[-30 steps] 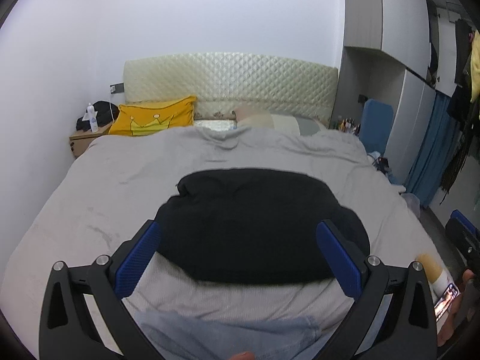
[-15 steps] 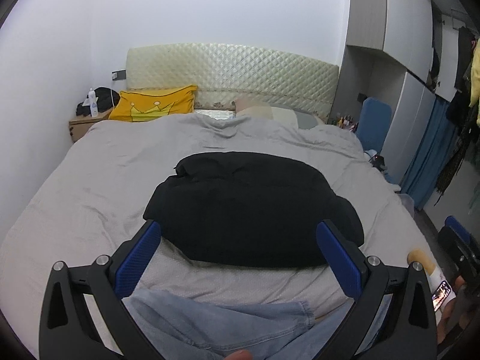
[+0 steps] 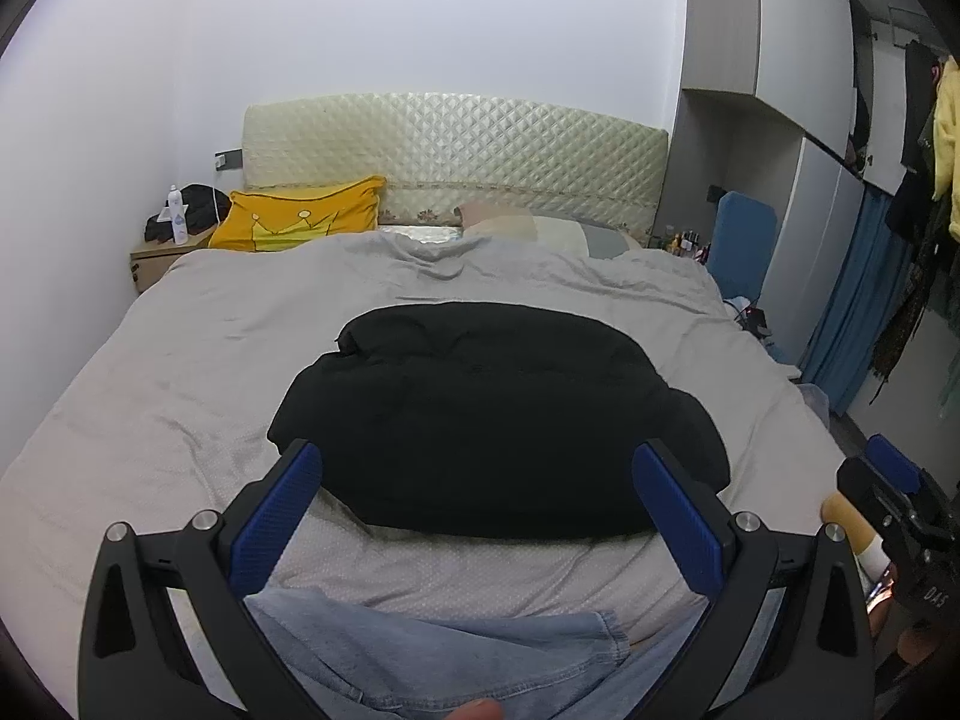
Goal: Fold large clothes
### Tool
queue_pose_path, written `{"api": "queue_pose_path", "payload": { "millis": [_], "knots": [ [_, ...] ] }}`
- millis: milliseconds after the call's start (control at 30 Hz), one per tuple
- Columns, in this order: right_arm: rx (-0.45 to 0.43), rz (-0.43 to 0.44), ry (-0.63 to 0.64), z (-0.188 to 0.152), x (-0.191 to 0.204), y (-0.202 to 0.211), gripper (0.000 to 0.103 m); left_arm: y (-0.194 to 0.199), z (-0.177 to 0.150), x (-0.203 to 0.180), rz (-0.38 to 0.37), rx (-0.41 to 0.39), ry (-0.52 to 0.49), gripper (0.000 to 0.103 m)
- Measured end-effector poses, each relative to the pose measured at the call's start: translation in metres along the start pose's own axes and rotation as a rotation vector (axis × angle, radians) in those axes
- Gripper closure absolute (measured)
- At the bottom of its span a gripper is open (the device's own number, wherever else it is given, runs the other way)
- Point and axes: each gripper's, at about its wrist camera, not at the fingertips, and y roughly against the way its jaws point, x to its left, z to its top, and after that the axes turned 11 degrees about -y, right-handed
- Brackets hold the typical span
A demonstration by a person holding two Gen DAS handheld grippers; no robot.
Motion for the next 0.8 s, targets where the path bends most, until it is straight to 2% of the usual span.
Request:
{"api": "queue_pose_path", "payload": {
  "millis": [100,267,800],
  "knots": [
    [-0.013,-0.019,-0.001,-0.001,-0.004,-0.001,0.000,-0.005,-0.003,-0.005,-0.012,0.008,-0.012,0.000],
    [-0.003,-0.034,-0.010,-0.005,-0.008,-0.005,0.000,-0.007,-0.006,-0.005,-0.035,0.007,0.023,0.000],
    [-0.006,-0.049,0.000,-0.008,-0.010,0.000,0.000,-0.012,-0.021,-0.009,0.023,0.049,0.008,0.000]
  ]
}}
